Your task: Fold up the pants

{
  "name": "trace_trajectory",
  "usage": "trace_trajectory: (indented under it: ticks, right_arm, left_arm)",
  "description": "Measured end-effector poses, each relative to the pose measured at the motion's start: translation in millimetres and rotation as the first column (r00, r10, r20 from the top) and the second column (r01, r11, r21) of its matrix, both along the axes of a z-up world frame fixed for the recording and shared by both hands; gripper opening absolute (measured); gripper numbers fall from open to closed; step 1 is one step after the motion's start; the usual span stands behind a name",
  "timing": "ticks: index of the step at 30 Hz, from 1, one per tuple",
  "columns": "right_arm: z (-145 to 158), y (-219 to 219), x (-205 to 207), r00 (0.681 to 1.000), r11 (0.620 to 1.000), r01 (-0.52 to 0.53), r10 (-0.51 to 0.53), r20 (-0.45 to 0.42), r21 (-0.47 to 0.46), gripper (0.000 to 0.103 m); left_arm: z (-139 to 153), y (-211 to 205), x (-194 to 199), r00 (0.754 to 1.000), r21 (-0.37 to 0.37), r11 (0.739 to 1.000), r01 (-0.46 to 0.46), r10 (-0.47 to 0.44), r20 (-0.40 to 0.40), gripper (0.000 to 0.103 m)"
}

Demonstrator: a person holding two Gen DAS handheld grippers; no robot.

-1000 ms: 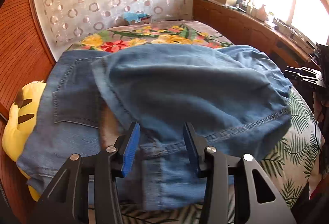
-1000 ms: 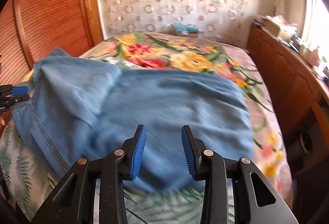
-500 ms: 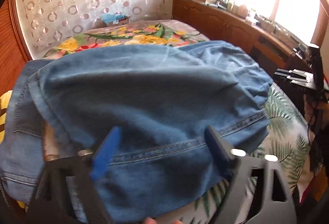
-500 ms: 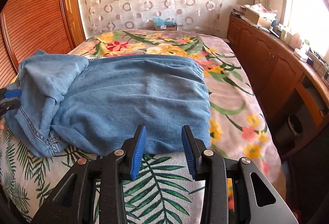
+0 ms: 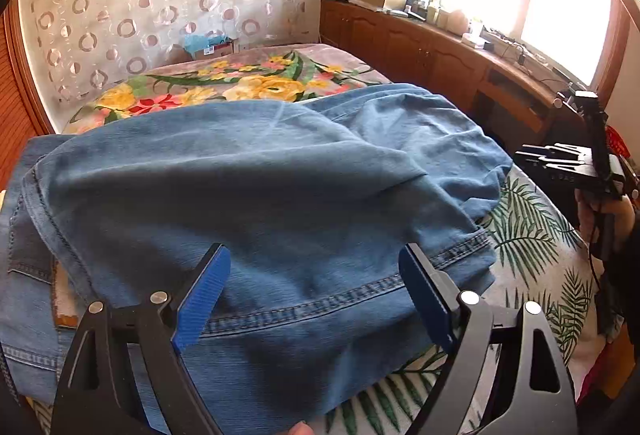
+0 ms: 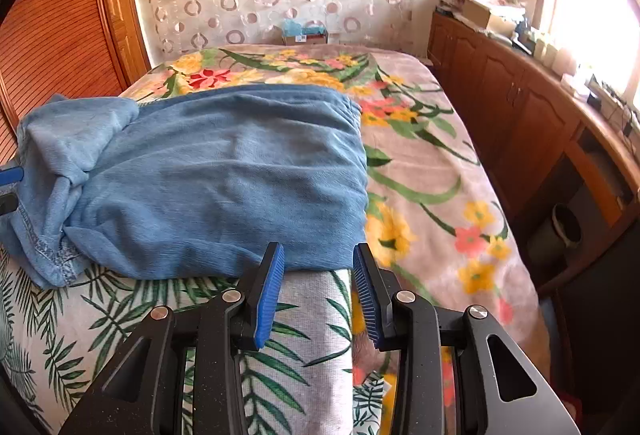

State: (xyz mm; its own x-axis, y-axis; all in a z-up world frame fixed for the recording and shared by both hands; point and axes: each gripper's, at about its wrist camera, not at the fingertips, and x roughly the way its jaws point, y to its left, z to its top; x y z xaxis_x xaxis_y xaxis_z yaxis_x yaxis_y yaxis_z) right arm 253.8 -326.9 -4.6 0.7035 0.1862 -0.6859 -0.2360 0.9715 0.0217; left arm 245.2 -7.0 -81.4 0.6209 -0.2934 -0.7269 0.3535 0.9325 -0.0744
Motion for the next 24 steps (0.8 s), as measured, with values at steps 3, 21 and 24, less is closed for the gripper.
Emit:
trace_trajectory:
  ticks: [3,21,24]
  right_arm:
    - [-5.8,-1.4,6.5,0.999,1.000,0.000,0.001,-0.038,0.024,0.037]
    - [1.8,12.3,10.3,0.999,0.999,0.040,-0.040,0.028,-0.015,0.003]
    - [10.2,15.7,3.8,0.995,0.998,0.061,-0.059,0.083,-0.020,0.003]
  left_arm:
    - [-0.2,-3.9,-2.5,1.000,-0.012,1.000,-0.005,0.005,0.002,0.086]
    - [-3.8,-12.0,-28.6,1.000,-0.001,1.000,-0.006,0.006,0.009,0.086]
    - [-5.3,-10.5,-30.8,1.000,-0.001,1.000,-0.009,0.009,0.008,0.086]
